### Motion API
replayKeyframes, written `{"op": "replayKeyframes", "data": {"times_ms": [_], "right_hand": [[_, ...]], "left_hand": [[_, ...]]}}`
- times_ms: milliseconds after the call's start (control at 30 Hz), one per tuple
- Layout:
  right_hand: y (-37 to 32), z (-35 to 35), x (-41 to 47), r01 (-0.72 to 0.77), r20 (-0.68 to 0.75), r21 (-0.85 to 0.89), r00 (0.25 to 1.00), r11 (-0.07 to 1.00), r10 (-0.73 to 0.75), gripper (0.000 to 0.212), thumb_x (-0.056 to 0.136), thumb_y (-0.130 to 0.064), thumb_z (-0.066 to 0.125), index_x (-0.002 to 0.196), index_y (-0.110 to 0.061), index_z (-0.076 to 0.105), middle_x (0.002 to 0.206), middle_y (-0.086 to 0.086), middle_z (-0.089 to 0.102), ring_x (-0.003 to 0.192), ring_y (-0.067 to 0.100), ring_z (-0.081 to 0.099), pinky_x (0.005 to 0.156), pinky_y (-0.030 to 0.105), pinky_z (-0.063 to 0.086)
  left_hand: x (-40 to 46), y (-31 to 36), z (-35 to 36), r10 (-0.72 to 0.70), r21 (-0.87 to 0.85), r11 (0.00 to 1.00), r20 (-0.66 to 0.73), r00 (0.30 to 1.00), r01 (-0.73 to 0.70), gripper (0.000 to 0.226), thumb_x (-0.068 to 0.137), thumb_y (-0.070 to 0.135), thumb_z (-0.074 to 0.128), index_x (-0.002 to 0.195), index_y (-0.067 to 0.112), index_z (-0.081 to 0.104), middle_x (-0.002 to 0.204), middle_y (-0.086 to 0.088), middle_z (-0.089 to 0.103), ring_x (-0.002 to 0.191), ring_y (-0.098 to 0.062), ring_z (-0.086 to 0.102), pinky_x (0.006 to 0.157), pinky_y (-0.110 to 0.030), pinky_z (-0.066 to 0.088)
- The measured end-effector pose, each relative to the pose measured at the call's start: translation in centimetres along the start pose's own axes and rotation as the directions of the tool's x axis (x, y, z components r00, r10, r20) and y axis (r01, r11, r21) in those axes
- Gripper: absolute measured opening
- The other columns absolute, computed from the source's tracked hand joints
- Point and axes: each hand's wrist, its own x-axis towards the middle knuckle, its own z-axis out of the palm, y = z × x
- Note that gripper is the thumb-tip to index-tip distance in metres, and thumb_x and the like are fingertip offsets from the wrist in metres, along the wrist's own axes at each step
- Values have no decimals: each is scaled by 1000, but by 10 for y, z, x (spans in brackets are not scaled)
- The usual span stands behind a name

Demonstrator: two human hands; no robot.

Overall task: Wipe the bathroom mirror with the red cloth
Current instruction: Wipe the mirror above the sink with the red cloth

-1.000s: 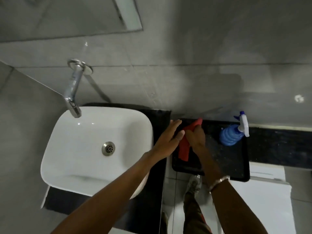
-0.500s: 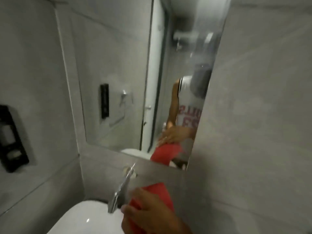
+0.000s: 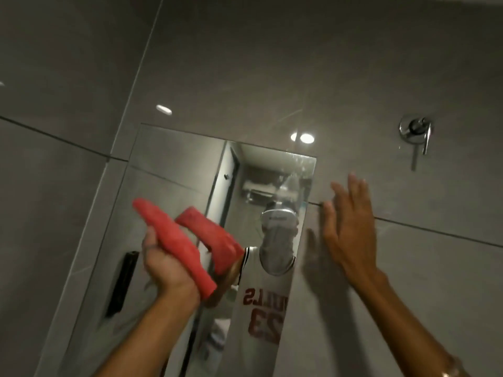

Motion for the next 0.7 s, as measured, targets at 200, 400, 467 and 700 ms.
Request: {"op": "replayKeyframes", "data": {"times_ms": [200, 400, 467, 700], "right_hand": [[58, 17, 35, 13, 127, -329, 991, 944, 31, 70, 106, -52, 14, 168, -21, 2, 176, 6, -11, 163, 24, -16, 134, 54, 5], [76, 36, 32, 29, 24, -361, 999, 932, -22, 70, 106, -57, 6, 168, -25, -3, 177, 0, -11, 164, 21, -14, 135, 52, 2], [76, 38, 31, 45, 23, -353, 999, 935, -39, 70, 106, -56, 8, 168, -24, -2, 177, 1, -10, 164, 21, -13, 135, 51, 2], [81, 41, 31, 35, -6, -360, 999, 932, -40, 68, 107, -54, 11, 168, -26, 0, 177, 0, -7, 165, 20, -10, 135, 50, 2]], "left_hand": [[88, -50, 103, -15, 716, 0, 698, 716, -698, 67, 106, 54, 4, 163, 22, -14, 173, -7, -18, 161, -31, -11, 130, -58, 3], [111, -82, 141, 111, 562, -318, 822, 558, -764, 69, 107, 50, 10, 166, 16, -3, 174, -8, -8, 161, -30, -9, 130, -54, -5], [110, -83, 159, 99, 523, -337, 847, 523, -783, 68, 107, 49, 11, 166, 17, -4, 175, -8, -8, 161, -30, -8, 130, -53, -5], [102, -92, 197, -149, 77, -410, 977, 150, -909, 66, 108, 53, 7, 166, 23, 0, 176, -3, -3, 162, -26, -6, 131, -53, 4]]}}
